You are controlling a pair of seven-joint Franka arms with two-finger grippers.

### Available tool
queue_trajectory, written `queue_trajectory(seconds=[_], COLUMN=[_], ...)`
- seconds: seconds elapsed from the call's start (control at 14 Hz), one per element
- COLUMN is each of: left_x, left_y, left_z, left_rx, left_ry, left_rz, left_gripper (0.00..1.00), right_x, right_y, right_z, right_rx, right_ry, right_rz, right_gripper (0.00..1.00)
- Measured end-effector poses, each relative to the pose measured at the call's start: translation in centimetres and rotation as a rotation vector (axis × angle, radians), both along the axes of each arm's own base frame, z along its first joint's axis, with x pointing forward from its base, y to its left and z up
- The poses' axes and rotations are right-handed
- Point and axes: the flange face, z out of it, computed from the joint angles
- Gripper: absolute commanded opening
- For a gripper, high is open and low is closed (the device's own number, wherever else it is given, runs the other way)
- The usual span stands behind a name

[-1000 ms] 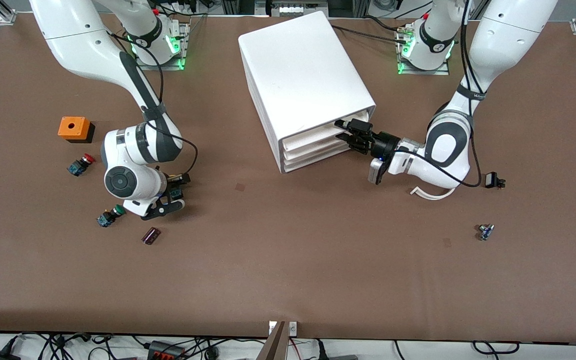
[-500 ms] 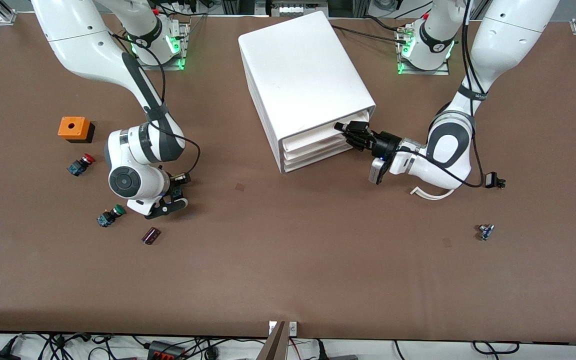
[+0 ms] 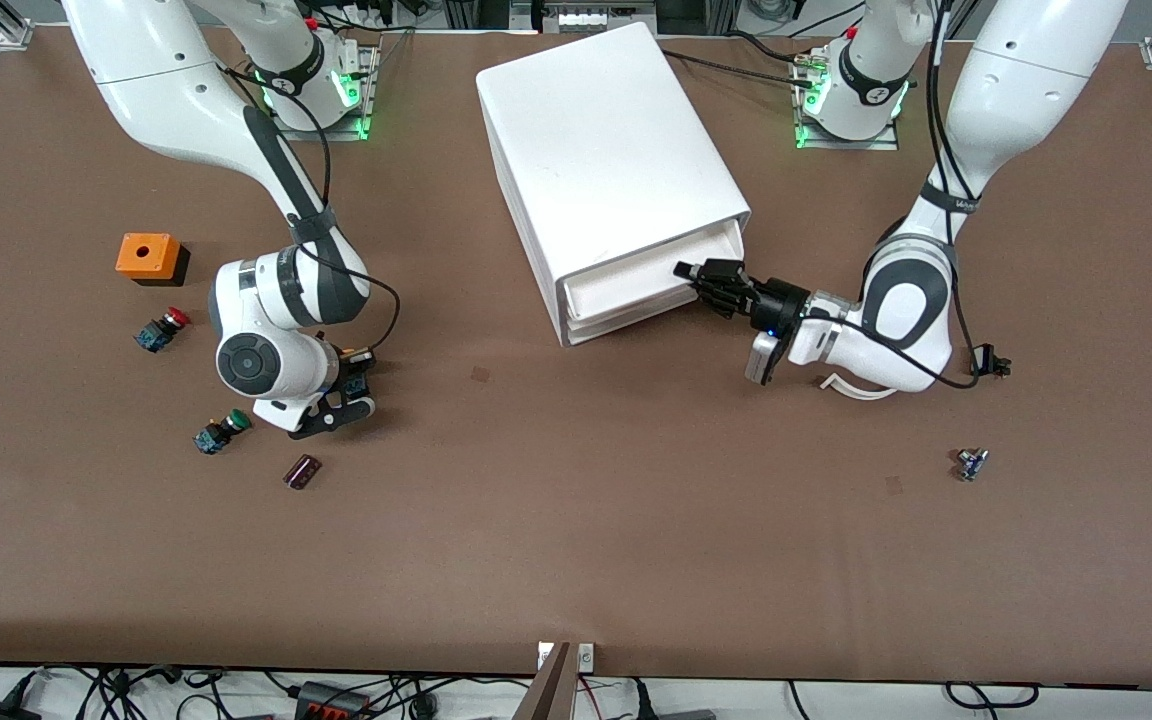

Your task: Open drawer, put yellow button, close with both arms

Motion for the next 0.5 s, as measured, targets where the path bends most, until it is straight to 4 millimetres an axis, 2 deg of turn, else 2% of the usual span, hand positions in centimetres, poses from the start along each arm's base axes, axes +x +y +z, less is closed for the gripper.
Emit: queue_trajectory(seconds=[0.14,0.21,0.36,0.5], left_x=[2.0,3.0,4.7,5.7], left_y=[0.9,1.4,2.2,2.8], left_z=[-0.3,-0.4,-0.4,-0.4], left_rx=[-0.014,-0.018,-0.017,-0.007], left_ry=[-0.014,-0.022,-0.026,-0.018], left_rz=[0.019,0.029,0.046,0.059], left_gripper=[0.01,0.01,0.01,0.02], right_x=[0.6,1.3,3.0,4.2], right_y=[0.2,0.4,0.9,1.2], right_z=[0.7,1.8,5.5,10.1], right_rx=[0.006,0.012,0.029,0.042], right_ry=[-0.022,-0.048,-0.112,-0.156], right_rz=[0.001,0.001,0.002,0.003], right_gripper=[0.02,0.02,0.02,0.01])
